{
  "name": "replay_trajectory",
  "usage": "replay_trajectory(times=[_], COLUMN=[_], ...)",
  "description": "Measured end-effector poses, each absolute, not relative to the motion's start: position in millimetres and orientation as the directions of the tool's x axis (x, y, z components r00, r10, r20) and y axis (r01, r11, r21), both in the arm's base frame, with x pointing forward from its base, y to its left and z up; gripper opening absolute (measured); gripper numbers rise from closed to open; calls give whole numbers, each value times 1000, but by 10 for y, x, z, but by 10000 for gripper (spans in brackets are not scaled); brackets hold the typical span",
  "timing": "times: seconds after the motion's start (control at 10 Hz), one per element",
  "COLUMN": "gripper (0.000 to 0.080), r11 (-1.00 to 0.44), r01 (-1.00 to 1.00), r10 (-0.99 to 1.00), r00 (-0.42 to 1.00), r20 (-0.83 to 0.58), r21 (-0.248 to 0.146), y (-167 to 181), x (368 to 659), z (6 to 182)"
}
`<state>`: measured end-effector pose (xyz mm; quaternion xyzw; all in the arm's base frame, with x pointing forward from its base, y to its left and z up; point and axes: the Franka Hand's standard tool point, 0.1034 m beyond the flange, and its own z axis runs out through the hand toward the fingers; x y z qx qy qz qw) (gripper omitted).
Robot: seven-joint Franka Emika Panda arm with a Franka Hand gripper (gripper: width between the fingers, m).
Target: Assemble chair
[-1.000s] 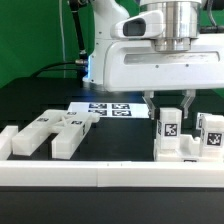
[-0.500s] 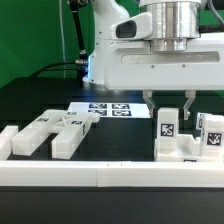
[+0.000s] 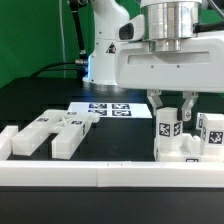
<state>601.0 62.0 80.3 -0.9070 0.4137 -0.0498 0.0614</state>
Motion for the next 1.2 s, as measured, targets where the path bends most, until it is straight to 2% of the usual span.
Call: replay_trajectory(times=[0.2, 0.4, 0.7, 0.9, 1.0, 1.1, 1.2], gripper=[291, 291, 291, 536, 536, 625, 642], r11=[-476, -380, -347, -411, -474, -556, -618], r01=[-864, -911, -924, -898, -868, -819, -773], r10=[-876, -922, -935, -908, -877, -827, -782], r00=[482, 387, 355, 418, 481, 562, 623], r20=[2, -16, -22, -16, -7, 5, 15], r21=[-161, -161, -160, -154, -147, -143, -142], y=[648, 651, 653, 658, 663, 677, 684], x=[6010, 6011, 6009, 5998, 5989, 5996, 6010], z=[804, 804, 803, 797, 794, 804, 816])
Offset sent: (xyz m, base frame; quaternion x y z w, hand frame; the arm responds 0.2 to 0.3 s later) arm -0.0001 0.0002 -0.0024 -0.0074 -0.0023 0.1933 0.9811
